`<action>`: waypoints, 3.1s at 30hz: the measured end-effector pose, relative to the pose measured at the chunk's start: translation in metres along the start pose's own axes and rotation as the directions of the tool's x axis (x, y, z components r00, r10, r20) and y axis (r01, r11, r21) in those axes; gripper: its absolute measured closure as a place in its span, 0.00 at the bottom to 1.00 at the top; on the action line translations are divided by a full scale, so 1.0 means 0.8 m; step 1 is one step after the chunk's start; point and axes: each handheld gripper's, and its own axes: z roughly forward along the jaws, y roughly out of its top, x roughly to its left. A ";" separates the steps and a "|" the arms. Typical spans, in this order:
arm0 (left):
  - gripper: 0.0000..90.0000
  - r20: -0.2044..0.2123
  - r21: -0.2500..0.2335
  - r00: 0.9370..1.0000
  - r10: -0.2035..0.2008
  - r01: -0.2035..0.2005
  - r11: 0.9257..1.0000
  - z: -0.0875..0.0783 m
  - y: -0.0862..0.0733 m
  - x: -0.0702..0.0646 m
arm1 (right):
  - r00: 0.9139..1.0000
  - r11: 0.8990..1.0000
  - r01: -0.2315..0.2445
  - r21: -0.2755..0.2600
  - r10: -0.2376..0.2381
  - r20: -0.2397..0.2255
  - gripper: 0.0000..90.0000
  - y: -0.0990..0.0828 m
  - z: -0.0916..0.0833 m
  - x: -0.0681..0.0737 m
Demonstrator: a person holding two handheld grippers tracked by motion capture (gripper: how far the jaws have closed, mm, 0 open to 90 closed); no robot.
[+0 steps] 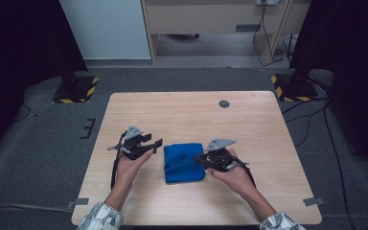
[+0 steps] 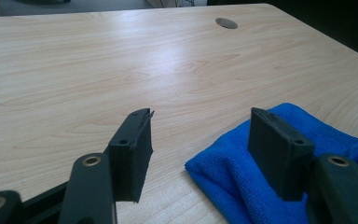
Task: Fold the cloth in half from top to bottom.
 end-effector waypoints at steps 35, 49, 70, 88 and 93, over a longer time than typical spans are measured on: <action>0.44 -0.018 0.037 1.000 0.010 -0.010 0.999 0.005 -0.012 -0.001 | 0.999 0.999 -0.047 0.003 0.047 -0.015 0.61 -0.034 -0.021 0.017; 0.39 -0.029 0.032 0.999 0.021 -0.020 0.999 0.004 -0.011 0.000 | 0.996 0.997 -0.082 -0.011 0.083 0.044 0.48 -0.025 -0.008 0.008; 0.29 -0.038 0.041 0.998 0.047 -0.045 0.998 0.006 -0.010 -0.004 | 0.992 0.996 -0.074 -0.051 0.079 0.096 0.31 -0.005 -0.002 0.003; 0.09 -0.002 0.051 0.997 0.074 -0.074 0.996 0.009 -0.004 -0.013 | 0.979 0.992 -0.106 -0.073 0.117 0.165 0.15 0.008 -0.013 -0.018; 0.07 0.007 0.050 0.996 0.088 -0.088 0.995 0.012 -0.002 -0.019 | 0.977 0.989 -0.116 -0.091 0.130 0.169 0.11 0.009 -0.021 -0.028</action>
